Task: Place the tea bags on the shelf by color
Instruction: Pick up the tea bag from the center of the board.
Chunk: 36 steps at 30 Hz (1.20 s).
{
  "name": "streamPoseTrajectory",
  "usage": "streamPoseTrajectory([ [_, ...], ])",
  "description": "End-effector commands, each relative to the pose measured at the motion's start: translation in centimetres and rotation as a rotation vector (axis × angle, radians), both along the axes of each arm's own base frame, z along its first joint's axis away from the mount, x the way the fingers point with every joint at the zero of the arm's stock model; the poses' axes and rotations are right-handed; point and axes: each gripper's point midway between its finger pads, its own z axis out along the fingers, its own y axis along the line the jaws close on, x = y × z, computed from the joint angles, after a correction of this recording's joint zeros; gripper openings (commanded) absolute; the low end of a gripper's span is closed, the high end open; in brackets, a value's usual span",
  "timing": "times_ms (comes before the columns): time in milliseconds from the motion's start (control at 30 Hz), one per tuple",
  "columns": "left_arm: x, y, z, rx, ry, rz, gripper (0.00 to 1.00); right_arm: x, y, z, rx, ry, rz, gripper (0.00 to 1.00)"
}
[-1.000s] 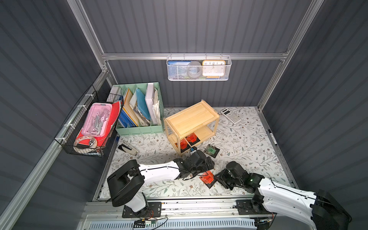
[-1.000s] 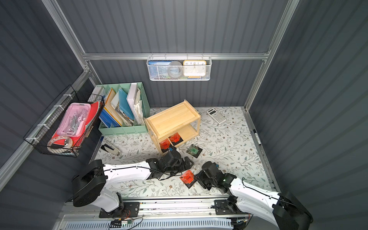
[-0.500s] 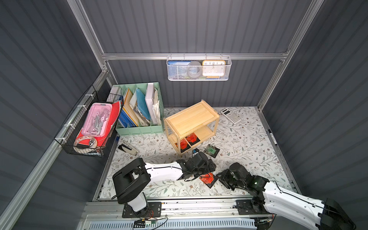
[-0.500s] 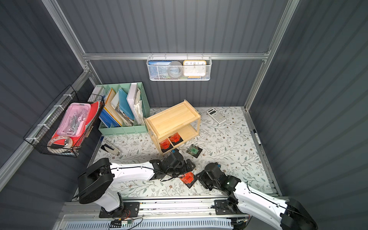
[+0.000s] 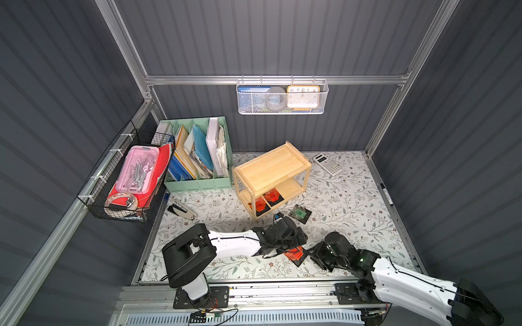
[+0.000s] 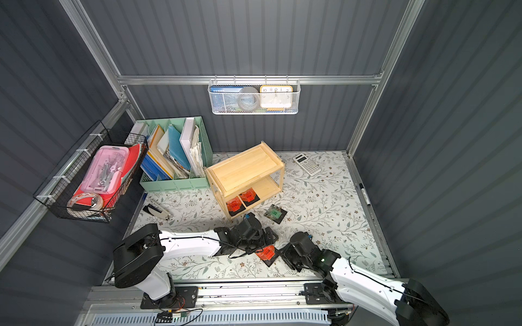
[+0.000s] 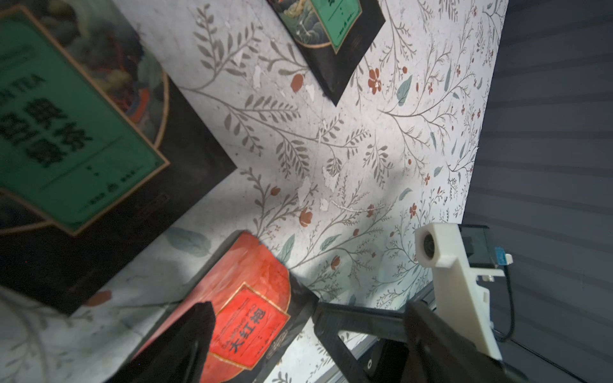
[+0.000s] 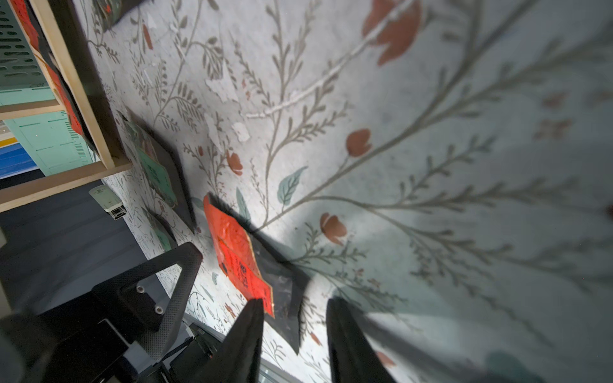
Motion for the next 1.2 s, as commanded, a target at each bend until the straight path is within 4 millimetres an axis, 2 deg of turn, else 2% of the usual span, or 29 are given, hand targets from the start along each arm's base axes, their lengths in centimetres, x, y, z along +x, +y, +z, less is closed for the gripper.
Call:
streamPoseTrajectory([
  [0, -0.7, 0.3, -1.4, 0.032, 0.039, 0.001, 0.95, -0.6, -0.3, -0.9, -0.02, 0.025, 0.02, 0.37],
  [800, -1.6, 1.5, -3.5, 0.094, 0.108, 0.031, 0.95, -0.4, -0.3, -1.6, -0.022, -0.002, 0.027, 0.36],
  [1167, -1.7, 1.6, -3.6, 0.097, 0.112, 0.027, 0.95, 0.2, 0.1, -1.8, -0.016, -0.029, 0.035, 0.28],
])
